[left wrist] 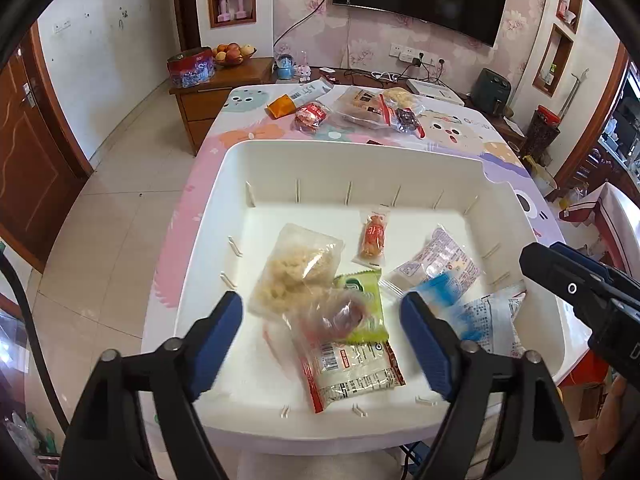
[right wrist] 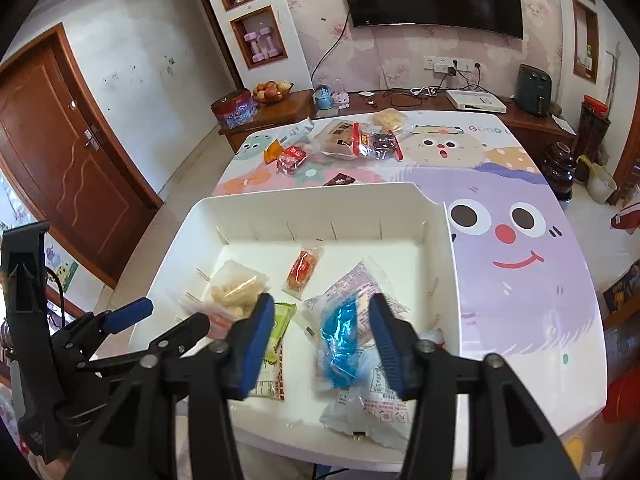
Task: Organize snacks
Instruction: 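Carry the red bread bag and blue snack into the white tray and open both tools, then move both open tools back over the snacks on the table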
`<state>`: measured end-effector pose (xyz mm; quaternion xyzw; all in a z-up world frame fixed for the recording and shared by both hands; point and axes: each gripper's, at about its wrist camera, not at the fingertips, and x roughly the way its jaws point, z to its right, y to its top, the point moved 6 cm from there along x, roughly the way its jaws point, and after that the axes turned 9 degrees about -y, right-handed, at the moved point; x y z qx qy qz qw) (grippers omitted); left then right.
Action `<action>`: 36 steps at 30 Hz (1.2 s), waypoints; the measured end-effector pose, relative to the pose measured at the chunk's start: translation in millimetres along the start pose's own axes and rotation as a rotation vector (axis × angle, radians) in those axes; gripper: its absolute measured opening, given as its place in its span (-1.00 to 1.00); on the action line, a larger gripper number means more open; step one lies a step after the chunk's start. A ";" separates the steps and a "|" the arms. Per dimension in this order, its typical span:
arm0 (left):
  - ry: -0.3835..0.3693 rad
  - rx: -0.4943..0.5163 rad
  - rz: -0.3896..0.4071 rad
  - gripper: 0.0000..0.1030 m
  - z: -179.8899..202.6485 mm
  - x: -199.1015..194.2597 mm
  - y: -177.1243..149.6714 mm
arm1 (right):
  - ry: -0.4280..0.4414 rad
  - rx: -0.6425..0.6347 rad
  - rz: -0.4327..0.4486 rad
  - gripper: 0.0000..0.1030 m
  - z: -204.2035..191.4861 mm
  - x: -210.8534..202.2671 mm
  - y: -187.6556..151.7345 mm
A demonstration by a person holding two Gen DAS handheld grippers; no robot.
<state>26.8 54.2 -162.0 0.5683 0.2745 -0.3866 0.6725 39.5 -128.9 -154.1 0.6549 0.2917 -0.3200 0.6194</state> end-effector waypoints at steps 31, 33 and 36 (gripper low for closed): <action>0.039 0.078 -0.046 0.63 4.1 23.8 9.5 | 0.013 0.013 -0.062 0.10 -0.3 30.8 10.4; 0.046 0.089 -0.037 0.63 2.9 21.4 18.3 | 0.022 0.012 -0.075 0.10 -1.3 34.5 17.5; 0.069 0.117 -0.005 0.63 -3.0 13.9 44.3 | 0.039 0.020 -0.085 0.10 -1.5 39.3 38.6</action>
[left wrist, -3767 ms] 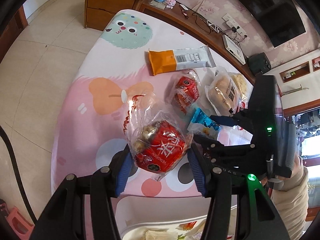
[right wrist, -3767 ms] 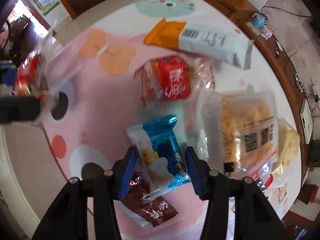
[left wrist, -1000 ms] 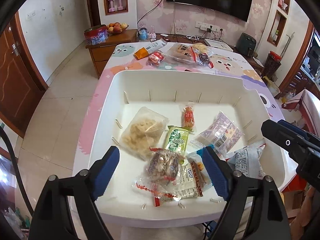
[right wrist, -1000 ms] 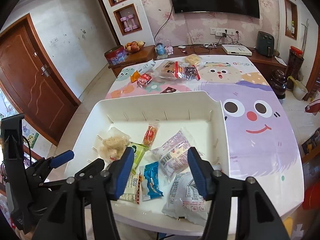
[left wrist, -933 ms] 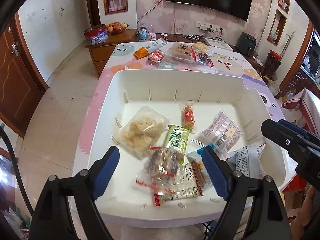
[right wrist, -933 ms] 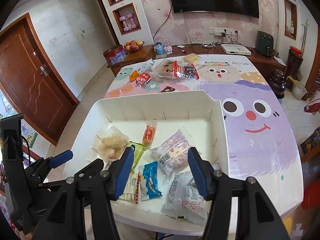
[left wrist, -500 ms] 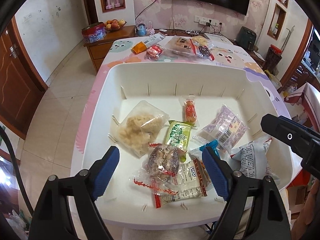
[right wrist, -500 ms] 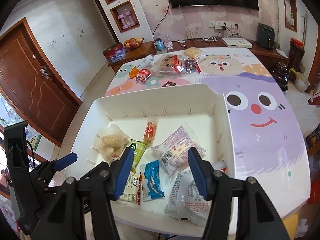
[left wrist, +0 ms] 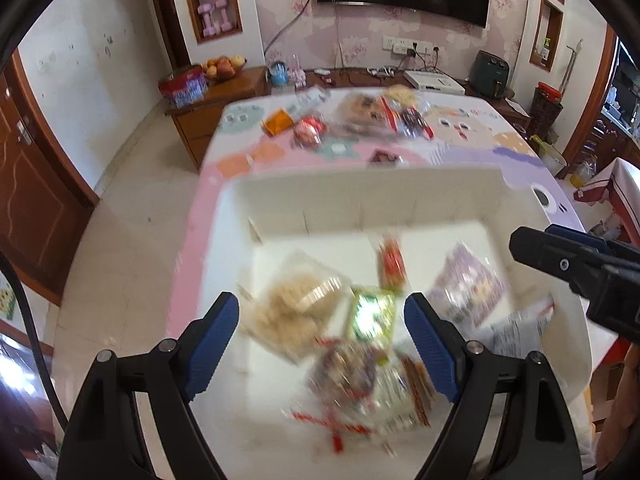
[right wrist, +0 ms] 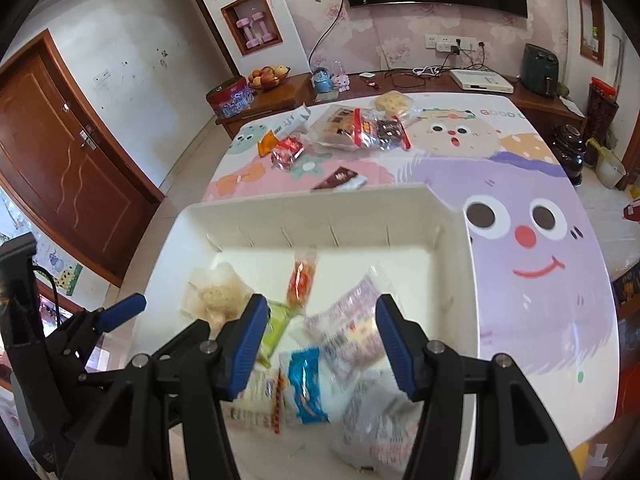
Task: Organize snacks
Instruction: 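Move both open tools back over the snacks on the table, then grasp a brown snowflake-print packet with the right tool while the left grasps another red bread bag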
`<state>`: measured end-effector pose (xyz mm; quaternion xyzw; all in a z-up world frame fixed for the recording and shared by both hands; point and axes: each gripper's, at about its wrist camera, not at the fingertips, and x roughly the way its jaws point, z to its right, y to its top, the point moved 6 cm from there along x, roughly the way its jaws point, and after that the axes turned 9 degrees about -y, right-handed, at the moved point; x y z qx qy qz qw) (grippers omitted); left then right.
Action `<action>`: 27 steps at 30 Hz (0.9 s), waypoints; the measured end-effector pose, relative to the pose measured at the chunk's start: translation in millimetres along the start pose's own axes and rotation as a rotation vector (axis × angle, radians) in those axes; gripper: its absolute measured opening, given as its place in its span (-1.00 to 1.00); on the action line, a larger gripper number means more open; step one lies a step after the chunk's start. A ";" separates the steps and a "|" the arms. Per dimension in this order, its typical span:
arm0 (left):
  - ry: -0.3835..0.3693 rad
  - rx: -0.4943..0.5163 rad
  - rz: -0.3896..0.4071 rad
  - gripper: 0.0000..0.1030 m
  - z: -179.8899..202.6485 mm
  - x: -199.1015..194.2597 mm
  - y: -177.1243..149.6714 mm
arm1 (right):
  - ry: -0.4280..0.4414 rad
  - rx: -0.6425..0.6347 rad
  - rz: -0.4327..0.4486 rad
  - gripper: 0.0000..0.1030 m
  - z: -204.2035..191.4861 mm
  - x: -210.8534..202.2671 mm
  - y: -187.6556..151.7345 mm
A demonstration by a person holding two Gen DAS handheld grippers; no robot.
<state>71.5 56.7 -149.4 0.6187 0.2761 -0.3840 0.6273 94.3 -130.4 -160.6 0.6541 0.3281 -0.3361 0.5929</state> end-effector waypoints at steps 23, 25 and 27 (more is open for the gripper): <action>-0.027 0.059 -0.035 0.68 -76.3 78.0 192.2 | 0.009 0.190 -0.448 0.10 1.6 187.6 117.2; -0.027 0.043 -0.060 0.68 -83.3 97.3 193.8 | -0.009 0.212 -0.493 0.10 2.1 204.8 111.1; -0.025 0.028 -0.082 0.68 -88.8 112.5 194.8 | -0.013 0.222 -0.521 0.10 1.5 216.4 108.2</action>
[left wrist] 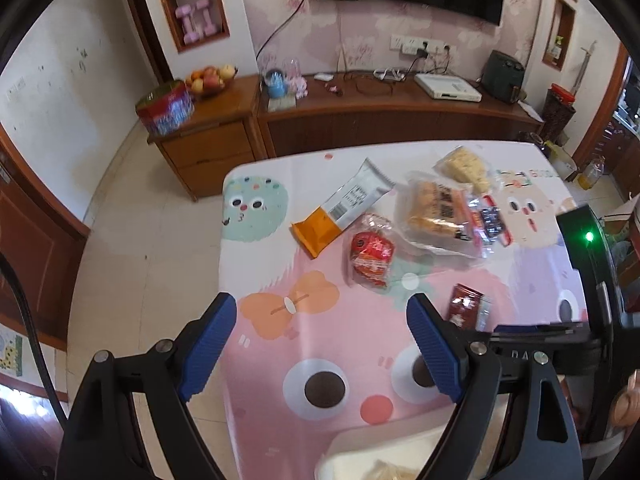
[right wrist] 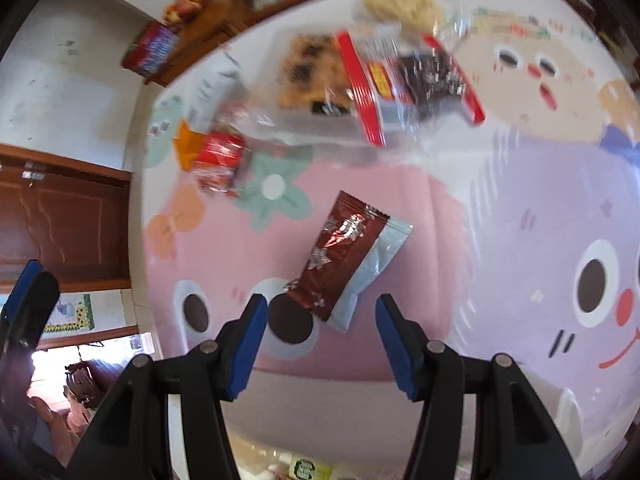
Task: Organize snacks
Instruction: 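Grasp a brown snowflake-print packet with the right tool while the left grasps another red bread bag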
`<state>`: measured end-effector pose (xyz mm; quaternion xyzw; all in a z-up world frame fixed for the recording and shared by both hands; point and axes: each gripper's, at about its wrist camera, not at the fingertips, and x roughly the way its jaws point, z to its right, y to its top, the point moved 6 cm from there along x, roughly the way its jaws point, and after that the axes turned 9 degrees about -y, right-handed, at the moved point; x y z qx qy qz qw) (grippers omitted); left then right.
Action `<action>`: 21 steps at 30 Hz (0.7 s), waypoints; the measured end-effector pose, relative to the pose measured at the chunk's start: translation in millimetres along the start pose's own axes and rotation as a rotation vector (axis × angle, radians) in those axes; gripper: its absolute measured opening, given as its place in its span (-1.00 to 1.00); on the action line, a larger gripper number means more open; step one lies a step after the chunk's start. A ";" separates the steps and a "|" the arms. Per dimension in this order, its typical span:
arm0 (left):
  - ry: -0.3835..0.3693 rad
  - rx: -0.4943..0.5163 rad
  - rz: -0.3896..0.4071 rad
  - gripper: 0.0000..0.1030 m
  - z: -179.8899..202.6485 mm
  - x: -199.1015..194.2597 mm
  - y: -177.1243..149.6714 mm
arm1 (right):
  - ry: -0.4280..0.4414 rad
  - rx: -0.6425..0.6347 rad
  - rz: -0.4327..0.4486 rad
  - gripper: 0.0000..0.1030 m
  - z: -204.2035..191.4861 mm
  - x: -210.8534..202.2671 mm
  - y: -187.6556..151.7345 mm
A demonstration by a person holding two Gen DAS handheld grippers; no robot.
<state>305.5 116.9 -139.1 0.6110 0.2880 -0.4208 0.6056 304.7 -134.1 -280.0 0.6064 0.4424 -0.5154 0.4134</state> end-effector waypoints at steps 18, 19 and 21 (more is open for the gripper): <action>-0.019 -0.031 -0.128 0.68 1.7 86.7 20.7 | -0.238 -0.147 0.044 -0.29 -11.2 23.8 16.4; -0.018 -0.030 -0.138 0.68 4.3 94.1 22.0 | -0.220 -0.127 0.042 -0.29 -3.6 21.7 18.9; -0.012 -0.026 -0.155 0.68 7.4 106.8 24.4 | -0.191 -0.097 0.035 -0.31 4.9 19.7 22.3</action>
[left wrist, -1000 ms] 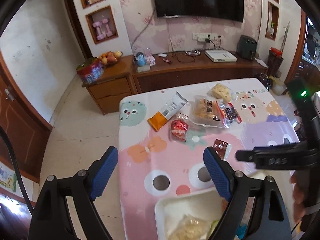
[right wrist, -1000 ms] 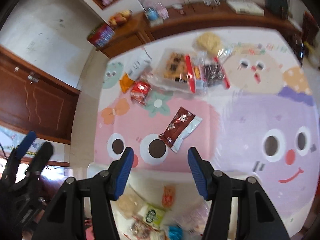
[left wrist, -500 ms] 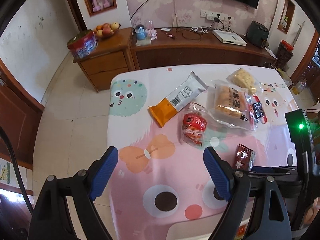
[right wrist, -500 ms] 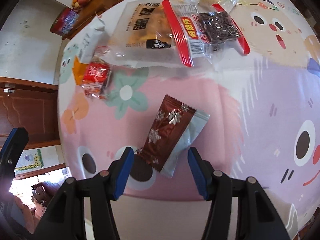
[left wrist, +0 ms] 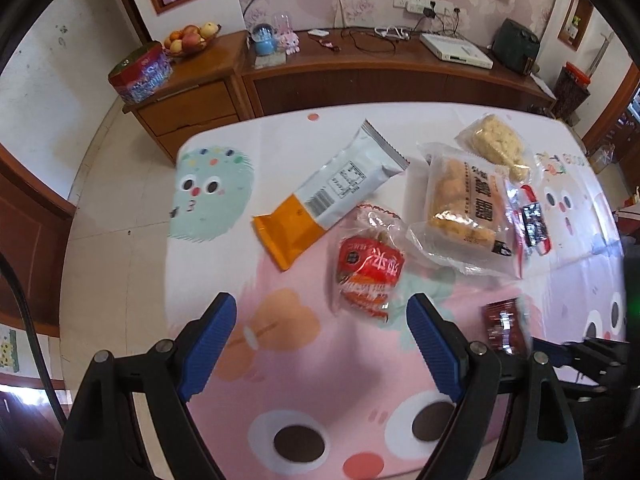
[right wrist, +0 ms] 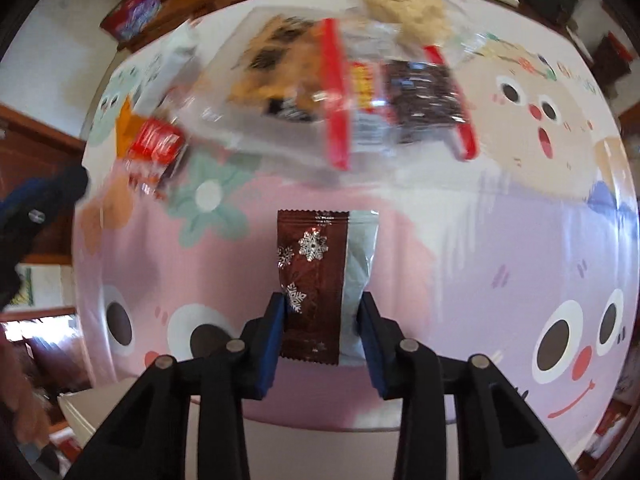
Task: Organize snacks
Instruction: 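Grasp a brown snowflake-print packet with the right tool while the left grasps another red bread bag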
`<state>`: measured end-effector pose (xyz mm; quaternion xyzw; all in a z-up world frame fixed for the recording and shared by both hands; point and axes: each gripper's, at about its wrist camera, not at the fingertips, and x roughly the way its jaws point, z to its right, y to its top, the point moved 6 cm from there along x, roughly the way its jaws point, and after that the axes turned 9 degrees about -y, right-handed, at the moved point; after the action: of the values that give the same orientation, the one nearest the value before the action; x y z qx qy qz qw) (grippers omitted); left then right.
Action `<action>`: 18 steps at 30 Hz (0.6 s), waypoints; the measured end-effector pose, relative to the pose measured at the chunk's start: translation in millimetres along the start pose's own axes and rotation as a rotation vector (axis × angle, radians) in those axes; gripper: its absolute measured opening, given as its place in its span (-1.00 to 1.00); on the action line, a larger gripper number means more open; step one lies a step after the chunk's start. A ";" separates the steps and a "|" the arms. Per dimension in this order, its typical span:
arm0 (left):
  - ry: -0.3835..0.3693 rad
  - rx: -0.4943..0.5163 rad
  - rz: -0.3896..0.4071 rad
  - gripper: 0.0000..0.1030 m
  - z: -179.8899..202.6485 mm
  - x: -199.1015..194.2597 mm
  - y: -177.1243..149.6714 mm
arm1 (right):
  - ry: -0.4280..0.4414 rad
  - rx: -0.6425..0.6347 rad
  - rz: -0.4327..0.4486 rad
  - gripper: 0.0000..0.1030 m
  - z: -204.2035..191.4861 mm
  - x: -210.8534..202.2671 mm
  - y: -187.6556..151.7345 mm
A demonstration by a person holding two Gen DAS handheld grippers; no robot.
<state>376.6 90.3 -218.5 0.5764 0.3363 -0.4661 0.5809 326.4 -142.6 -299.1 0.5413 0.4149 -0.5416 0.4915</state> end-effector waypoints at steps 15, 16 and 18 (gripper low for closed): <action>0.016 0.075 -0.137 0.43 29.9 72.7 22.5 | 0.132 0.086 -0.009 -0.33 40.8 2.1 19.7; 0.015 0.073 -0.146 0.35 30.9 75.9 23.0 | 0.132 0.082 -0.006 -0.33 40.8 1.5 19.4; -0.001 0.059 -0.155 0.12 30.1 79.6 25.8 | 0.135 0.075 -0.002 -0.33 40.0 1.9 18.9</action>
<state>423.1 45.9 -279.9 0.5653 0.3654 -0.5198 0.5261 338.0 -185.3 -296.6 0.5941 0.4270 -0.5194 0.4415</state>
